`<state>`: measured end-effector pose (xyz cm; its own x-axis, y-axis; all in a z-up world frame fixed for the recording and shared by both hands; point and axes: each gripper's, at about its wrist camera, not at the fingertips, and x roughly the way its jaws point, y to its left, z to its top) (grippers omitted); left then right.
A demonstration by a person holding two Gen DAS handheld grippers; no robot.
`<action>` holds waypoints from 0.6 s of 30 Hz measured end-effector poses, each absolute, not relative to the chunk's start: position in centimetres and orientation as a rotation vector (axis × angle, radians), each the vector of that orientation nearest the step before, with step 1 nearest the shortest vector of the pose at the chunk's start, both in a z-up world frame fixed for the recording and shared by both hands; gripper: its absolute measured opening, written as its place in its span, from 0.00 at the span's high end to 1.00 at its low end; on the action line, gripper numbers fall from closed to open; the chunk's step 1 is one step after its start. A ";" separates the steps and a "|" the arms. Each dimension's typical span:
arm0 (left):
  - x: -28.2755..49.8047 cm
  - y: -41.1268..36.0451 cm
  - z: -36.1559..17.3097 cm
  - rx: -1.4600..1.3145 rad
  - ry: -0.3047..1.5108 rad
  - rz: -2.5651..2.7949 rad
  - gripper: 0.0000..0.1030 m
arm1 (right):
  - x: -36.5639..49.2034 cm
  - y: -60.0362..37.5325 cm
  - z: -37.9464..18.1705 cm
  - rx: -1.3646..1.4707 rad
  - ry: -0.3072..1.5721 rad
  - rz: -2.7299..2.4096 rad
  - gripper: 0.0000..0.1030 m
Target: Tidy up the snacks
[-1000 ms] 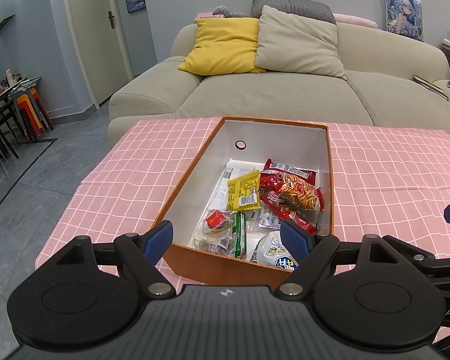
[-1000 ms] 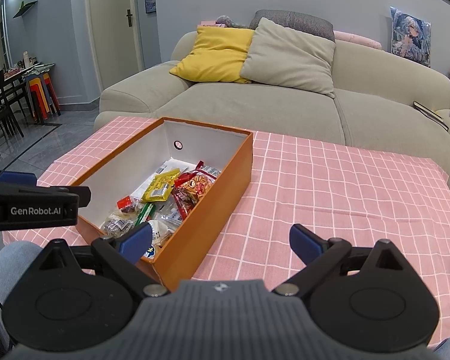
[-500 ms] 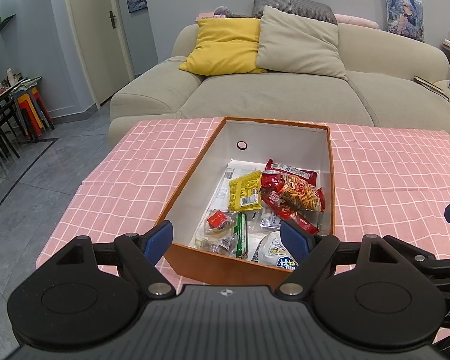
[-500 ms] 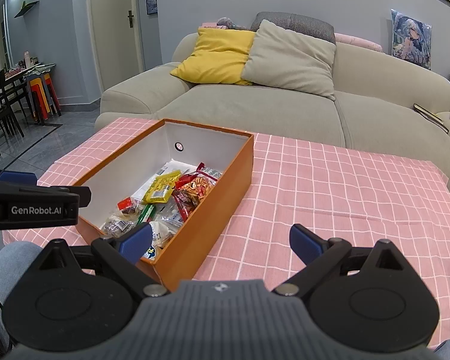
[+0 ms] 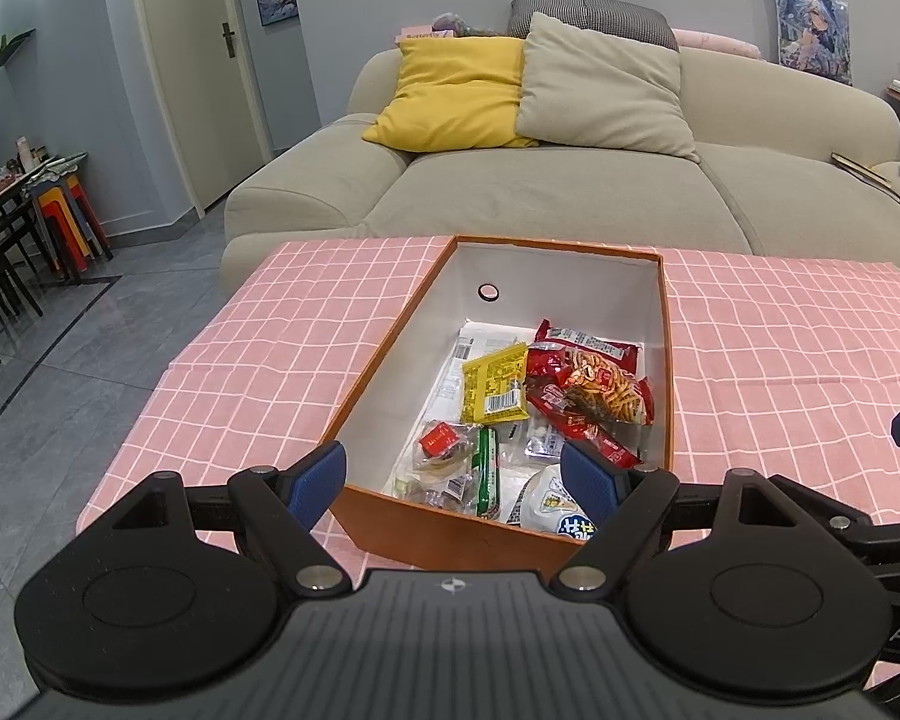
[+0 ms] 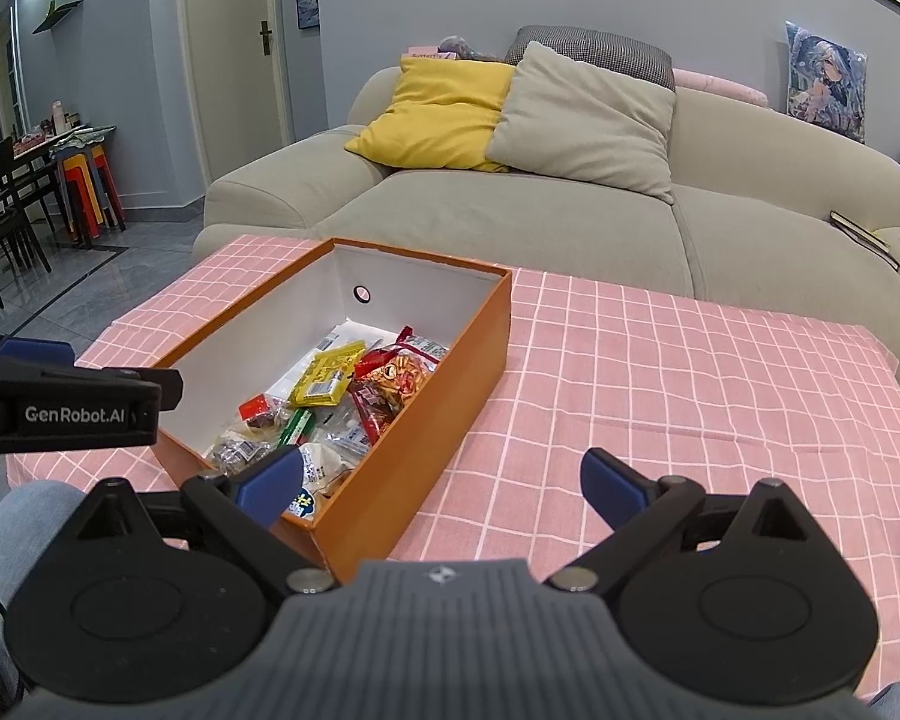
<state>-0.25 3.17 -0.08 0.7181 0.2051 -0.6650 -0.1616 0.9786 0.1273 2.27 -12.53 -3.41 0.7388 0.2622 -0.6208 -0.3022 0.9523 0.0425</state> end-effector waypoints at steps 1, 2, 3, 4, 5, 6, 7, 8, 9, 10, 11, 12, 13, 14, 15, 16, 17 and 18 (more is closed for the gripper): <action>-0.2 3.2 -0.1 0.062 0.743 0.202 0.08 | 2.3 -12.5 -3.4 -0.062 0.671 0.310 0.07; -0.2 3.1 -0.1 0.062 0.743 0.202 0.08 | 2.3 -12.5 -3.4 -0.062 0.671 0.310 0.07; -0.2 3.2 -0.1 0.064 0.742 0.202 0.08 | 2.3 -12.5 -3.4 -0.062 0.671 0.310 0.07; -0.3 3.1 -0.1 0.065 0.741 0.203 0.08 | 2.3 -12.5 -3.4 -0.063 0.672 0.310 0.07; -0.3 3.1 0.0 0.067 0.740 0.202 0.08 | 2.3 -12.5 -3.4 -0.063 0.672 0.310 0.07; -0.3 3.0 0.0 0.068 0.739 0.203 0.08 | 2.3 -12.5 -3.4 -0.063 0.672 0.310 0.07; -0.3 3.0 0.1 0.071 0.737 0.203 0.08 | 2.3 -12.5 -3.4 -0.062 0.671 0.310 0.07; -0.3 2.9 0.1 0.073 0.735 0.204 0.08 | 2.3 -12.5 -3.4 -0.063 0.671 0.310 0.07; -0.3 2.9 0.2 0.075 0.734 0.204 0.08 | 2.3 -12.5 -3.4 -0.063 0.670 0.310 0.07; -0.3 2.9 0.2 0.076 0.732 0.203 0.08 | 2.3 -12.5 -3.4 -0.064 0.670 0.311 0.07; -0.3 2.8 0.2 0.077 0.731 0.203 0.08 | 2.3 -12.6 -3.4 -0.065 0.669 0.312 0.07; -0.3 2.9 0.2 0.077 0.730 0.204 0.08 | 2.3 -12.6 -3.4 -0.066 0.669 0.313 0.07; -0.4 2.8 0.3 0.077 0.729 0.205 0.08 | 2.4 -12.6 -3.4 -0.066 0.669 0.314 0.07; -0.4 2.8 0.2 0.077 0.729 0.207 0.08 | 2.3 -12.6 -3.4 -0.065 0.670 0.313 0.07; -0.4 2.8 0.2 0.077 0.730 0.209 0.08 | 2.3 -12.6 -3.4 -0.066 0.670 0.314 0.07; -0.4 2.8 0.2 0.078 0.731 0.208 0.08 | 2.3 -12.7 -3.4 -0.065 0.671 0.315 0.07; -0.3 2.8 0.2 0.078 0.732 0.209 0.08 | 2.3 -12.7 -3.4 -0.066 0.671 0.317 0.07; -0.3 2.8 0.2 0.077 0.732 0.209 0.08 | 2.4 -12.7 -3.4 -0.065 0.672 0.317 0.07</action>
